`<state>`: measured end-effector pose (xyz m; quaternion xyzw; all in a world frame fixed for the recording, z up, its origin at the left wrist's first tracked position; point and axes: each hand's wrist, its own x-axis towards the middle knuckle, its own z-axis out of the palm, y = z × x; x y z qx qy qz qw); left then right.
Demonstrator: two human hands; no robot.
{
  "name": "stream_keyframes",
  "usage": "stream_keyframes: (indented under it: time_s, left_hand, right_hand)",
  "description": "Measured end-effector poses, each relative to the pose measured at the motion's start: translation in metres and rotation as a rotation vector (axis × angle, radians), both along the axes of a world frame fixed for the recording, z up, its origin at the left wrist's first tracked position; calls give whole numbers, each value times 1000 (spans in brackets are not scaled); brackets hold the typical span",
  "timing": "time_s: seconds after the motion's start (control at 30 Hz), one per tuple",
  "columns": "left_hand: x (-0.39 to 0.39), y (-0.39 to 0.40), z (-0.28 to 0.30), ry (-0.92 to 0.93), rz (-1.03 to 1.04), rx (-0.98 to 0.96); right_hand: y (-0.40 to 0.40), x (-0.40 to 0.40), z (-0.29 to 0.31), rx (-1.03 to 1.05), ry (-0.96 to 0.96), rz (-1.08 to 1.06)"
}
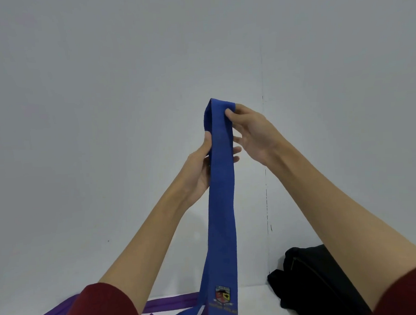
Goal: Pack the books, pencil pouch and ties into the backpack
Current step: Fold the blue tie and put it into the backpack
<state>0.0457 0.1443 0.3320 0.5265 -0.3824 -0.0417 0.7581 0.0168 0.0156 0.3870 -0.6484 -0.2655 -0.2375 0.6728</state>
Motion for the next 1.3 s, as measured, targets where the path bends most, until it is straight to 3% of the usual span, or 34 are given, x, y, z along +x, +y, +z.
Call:
stream_keyframes:
  time_s: [0.23, 0.4, 0.47, 0.53, 0.63, 0.77, 0.97, 1.1, 1.3]
  left_hand:
    - [-2, 6, 10, -65, 80, 105]
    - [3, 10, 5, 50, 130, 52]
    - [5, 11, 6, 112, 124, 16]
    - [8, 11, 9, 161, 142, -19]
    - [11, 9, 19, 205, 183, -77]
    - [20, 19, 24, 232, 133, -100]
    - [10, 29, -8, 262, -197, 152]
    - [2, 22, -18, 249, -186, 180]
    - [1, 17, -14, 353, -194, -11]
  right_hand:
    - [3, 4, 18, -134, -20, -226]
    - [-1, 8, -10, -164, 106, -495]
    - [-3, 8, -36, -216, 240, -425]
    - [-2, 9, -64, -349, 359, -188]
    - [6, 8, -92, -409, 325, 13]
    - [14, 6, -78, -184, 194, 15]
    - [14, 5, -23, -100, 40, -109]
    - [11, 17, -14, -83, 93, -119]
    - [8, 30, -35, -201, 291, -236]
